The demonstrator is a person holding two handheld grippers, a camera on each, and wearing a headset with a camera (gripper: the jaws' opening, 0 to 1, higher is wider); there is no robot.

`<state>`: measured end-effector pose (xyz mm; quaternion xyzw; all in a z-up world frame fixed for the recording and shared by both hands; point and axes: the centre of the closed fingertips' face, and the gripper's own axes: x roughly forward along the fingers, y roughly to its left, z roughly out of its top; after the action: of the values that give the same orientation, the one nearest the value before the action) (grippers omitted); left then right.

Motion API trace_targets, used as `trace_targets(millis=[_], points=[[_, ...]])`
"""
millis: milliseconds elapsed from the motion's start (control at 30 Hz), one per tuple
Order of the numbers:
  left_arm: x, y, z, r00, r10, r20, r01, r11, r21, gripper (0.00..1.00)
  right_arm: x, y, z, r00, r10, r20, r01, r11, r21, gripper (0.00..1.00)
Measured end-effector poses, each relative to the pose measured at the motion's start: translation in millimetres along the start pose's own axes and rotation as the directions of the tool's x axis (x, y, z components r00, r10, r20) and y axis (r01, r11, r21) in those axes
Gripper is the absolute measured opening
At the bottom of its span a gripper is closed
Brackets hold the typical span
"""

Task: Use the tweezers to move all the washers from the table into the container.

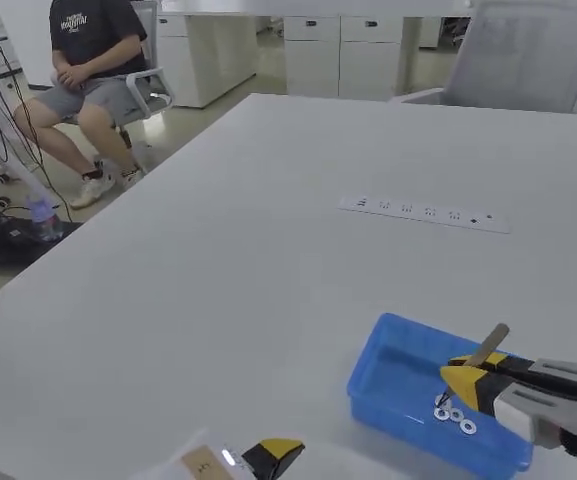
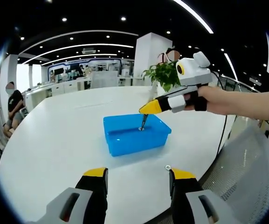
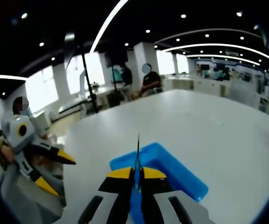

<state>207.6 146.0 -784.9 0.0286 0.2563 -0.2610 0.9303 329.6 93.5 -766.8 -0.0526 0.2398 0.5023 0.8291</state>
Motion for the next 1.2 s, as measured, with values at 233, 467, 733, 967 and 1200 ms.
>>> trace_targets(millis=[233,467,733,967,1200], points=[[0.1,0.3,0.2,1.0,0.0,0.001,0.0,1.0,-0.002,0.51,11.2,-4.8,-6.7,0.9996,0.004,-0.028,-0.004,1.0,-0.008,0.03],[0.3,1.1,-0.5,1.0,0.0,-0.001,0.0,1.0,-0.002,0.51,21.6,-11.0,-13.9,0.9986,-0.002,-0.053,0.001,1.0,-0.01,0.03],[0.5,1.6,-1.5,1.0,-0.001,-0.003,0.001,1.0,-0.004,0.51,32.2,-19.5,-26.7,0.9958,-0.014,-0.09,0.013,1.0,-0.017,0.03],[0.5,1.0,-2.2,1.0,-0.003,-0.006,0.003,1.0,-0.005,0.5,35.8,-24.5,-32.7,0.9949,-0.019,-0.099,0.019,1.0,-0.008,0.03],[0.4,0.1,-2.9,0.9999,-0.006,-0.011,0.006,1.0,-0.004,0.5,37.4,-25.5,-31.5,0.9955,-0.02,-0.093,0.019,1.0,-0.007,0.03]])
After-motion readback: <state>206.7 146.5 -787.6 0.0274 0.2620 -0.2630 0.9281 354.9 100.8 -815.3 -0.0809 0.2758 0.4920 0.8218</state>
